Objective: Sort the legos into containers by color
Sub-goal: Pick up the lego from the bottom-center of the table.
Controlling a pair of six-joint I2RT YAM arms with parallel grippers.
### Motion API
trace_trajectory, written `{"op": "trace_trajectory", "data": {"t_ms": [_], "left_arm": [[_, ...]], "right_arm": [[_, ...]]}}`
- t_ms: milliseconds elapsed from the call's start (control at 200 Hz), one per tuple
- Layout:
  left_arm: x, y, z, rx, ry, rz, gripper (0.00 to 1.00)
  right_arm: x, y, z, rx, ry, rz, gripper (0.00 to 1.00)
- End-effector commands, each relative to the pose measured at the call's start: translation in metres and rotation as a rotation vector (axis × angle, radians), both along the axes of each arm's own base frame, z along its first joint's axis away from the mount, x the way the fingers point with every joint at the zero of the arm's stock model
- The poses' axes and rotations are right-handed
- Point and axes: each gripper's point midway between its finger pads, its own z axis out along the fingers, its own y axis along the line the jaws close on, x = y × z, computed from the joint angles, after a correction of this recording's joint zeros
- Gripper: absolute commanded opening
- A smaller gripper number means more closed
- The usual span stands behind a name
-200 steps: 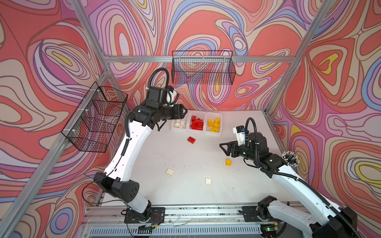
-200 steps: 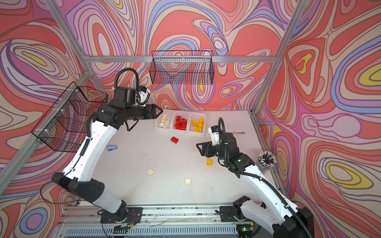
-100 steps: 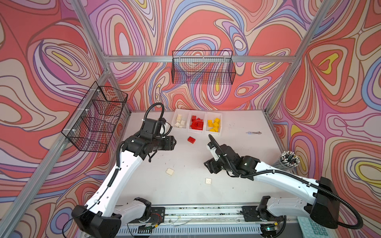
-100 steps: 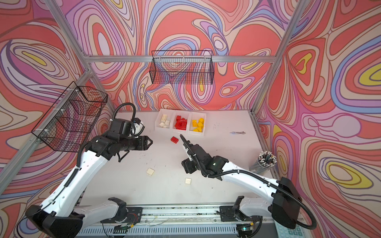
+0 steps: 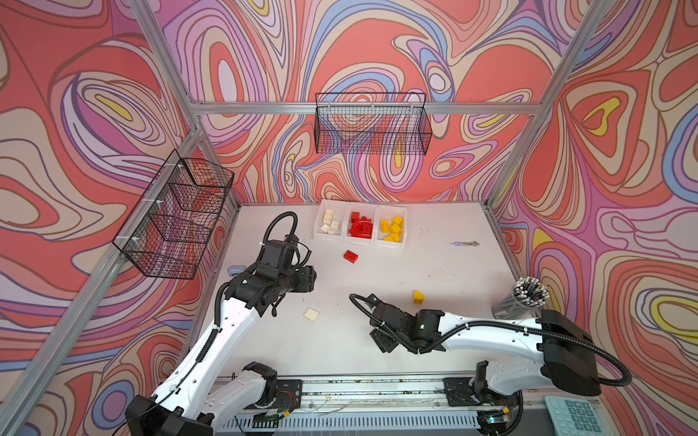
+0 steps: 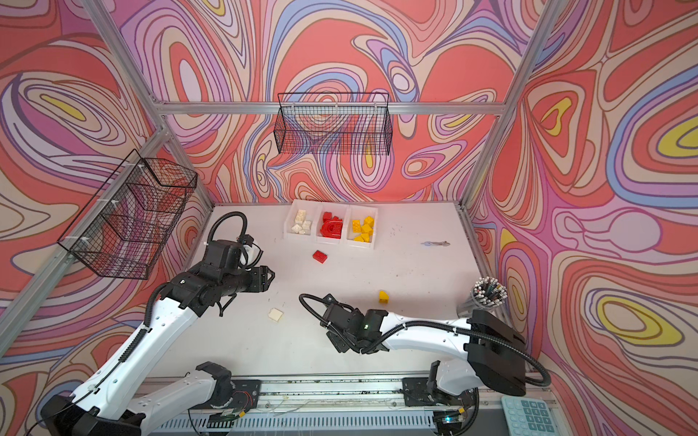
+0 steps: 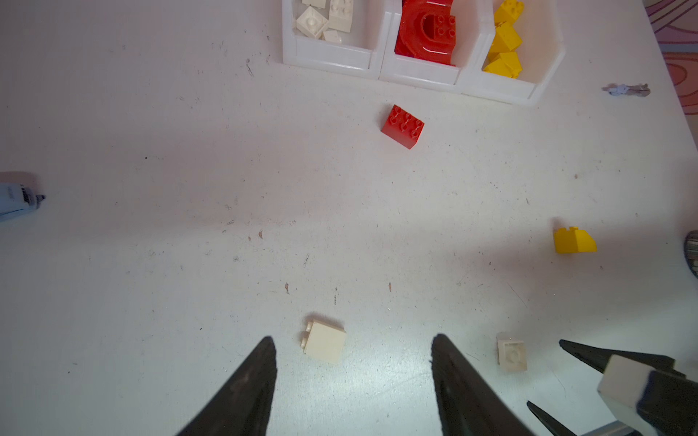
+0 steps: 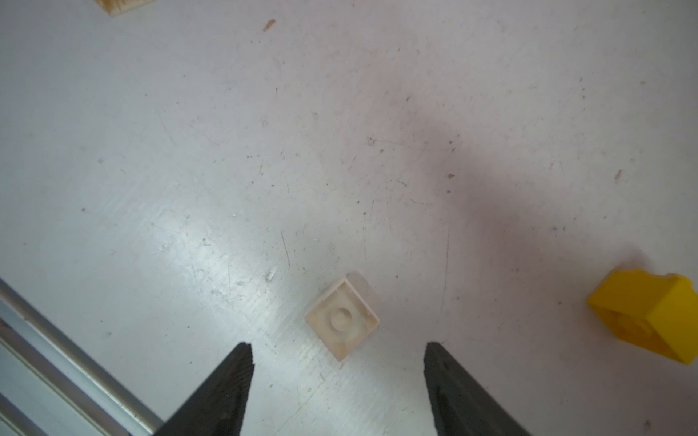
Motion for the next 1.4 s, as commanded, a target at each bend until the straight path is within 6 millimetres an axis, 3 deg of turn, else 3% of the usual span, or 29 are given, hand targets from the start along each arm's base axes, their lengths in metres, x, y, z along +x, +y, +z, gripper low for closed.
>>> {"op": "trace_trajectory", "data": {"t_ms": [0,185,626,1006,1392], "left_arm": [[0.001,0.004,0.005,-0.001,-0.035,0.013,0.66],[0.0,0.005,0.006,-0.001,-0.038,0.016,0.66],[-0.001,0.006,0.004,0.002,-0.035,0.02,0.66],[0.0,0.006,0.003,0.005,-0.031,0.021,0.66],[-0.002,0.008,0.003,0.014,-0.031,0.027,0.66]], "right_arm": [[-0.005,-0.009,-0.013,-0.025,0.012,-0.072,0.74],[-0.017,-0.008,-0.031,-0.063,0.043,-0.046,0.72],[-0.015,-0.011,-0.048,-0.117,0.057,-0.081,0.64],[0.011,-0.025,-0.048,-0.179,0.01,-0.167,0.63],[0.036,-0.022,-0.043,-0.129,0.037,-0.192,0.57]]}}
